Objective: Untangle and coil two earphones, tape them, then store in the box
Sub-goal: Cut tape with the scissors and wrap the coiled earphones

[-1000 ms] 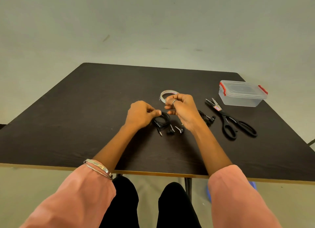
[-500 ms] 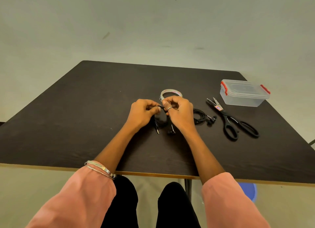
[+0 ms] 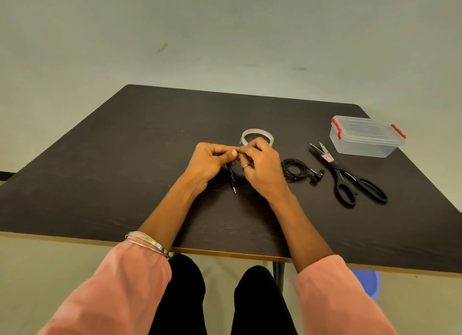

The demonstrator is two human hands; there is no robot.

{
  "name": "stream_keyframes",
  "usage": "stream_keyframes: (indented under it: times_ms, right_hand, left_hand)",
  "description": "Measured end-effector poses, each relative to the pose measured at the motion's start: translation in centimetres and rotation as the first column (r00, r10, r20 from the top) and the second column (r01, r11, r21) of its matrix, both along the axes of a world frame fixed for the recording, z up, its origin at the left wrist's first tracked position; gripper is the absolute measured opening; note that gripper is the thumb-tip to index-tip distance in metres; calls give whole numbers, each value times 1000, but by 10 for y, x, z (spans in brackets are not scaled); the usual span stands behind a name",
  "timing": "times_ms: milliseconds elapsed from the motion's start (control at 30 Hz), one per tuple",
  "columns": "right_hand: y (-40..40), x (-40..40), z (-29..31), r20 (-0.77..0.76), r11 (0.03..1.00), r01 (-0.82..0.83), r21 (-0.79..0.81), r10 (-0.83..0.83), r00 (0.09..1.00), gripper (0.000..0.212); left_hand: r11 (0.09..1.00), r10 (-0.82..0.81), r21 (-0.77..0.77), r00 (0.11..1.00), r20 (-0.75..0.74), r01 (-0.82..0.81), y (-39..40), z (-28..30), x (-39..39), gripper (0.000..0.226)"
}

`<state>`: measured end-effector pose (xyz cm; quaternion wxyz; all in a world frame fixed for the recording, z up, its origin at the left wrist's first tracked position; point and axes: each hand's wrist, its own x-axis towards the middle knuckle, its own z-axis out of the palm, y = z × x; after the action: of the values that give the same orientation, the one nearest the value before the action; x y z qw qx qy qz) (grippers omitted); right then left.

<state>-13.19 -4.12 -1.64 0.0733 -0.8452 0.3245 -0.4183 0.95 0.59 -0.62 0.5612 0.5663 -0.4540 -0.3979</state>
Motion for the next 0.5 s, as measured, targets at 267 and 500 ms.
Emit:
stream_keyframes:
  times_ms: [267, 500]
  right_hand:
    - [2, -2, 0, -103, 995, -55, -86, 46, 994, 21]
    - [3, -4, 0, -118, 992, -78, -101, 66, 991, 20]
  left_hand:
    - [998, 51, 37, 990, -131, -47, -3, 1, 1, 13]
    - [990, 129, 83, 974, -184, -115, -5, 6, -2, 13]
